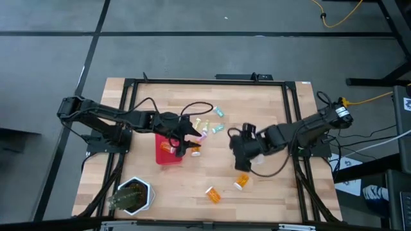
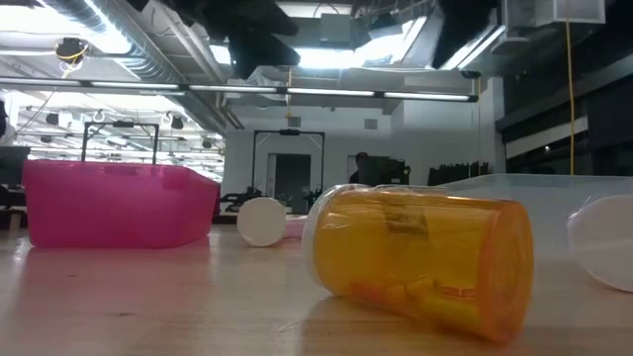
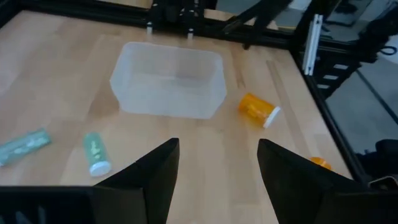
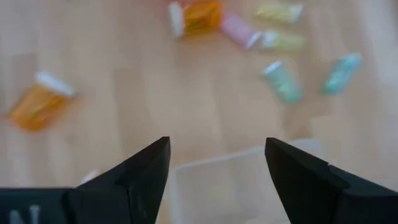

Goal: Pick and place medicine bottles into bin by pill shape (circle, oval)
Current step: Put the big orange pill bottle into the red bin

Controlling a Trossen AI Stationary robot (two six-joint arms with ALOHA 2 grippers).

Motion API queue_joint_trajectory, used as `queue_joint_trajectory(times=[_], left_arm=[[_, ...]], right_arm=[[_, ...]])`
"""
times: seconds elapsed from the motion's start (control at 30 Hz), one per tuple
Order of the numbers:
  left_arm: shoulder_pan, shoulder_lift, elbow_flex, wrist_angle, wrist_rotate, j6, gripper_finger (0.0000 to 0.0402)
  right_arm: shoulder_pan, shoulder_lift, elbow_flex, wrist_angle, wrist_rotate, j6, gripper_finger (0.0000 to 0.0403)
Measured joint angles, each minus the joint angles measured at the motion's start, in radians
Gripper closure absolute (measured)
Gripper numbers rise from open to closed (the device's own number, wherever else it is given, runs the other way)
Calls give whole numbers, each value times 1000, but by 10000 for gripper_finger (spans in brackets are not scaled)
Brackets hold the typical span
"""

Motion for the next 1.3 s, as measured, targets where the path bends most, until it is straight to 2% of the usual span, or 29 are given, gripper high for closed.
queue_joint_trajectory(times=[0.17,0.43,0.67,0.83,1.0,1.1,1.3], left_arm=[[-57,0,0,9,0,-5,190],[-202,0,0,24,-127,-31,190],[-302,0,0,25,-190,-57,190],[-331,0,0,27,-208,-57,190],[-330,0,0,37,-209,-57,190],[-330,0,0,48,-209,-57,190],[-330,0,0,53,-212,-41,190]], right_arm=[[113,0,-13,7,-23,175,139],[331,0,-13,206,-25,243,139],[441,21,-13,314,-34,312,139],[461,113,-13,330,-126,367,139],[434,187,-13,283,-203,374,139],[419,207,-13,232,-192,348,139],[411,236,-13,121,-75,169,139]])
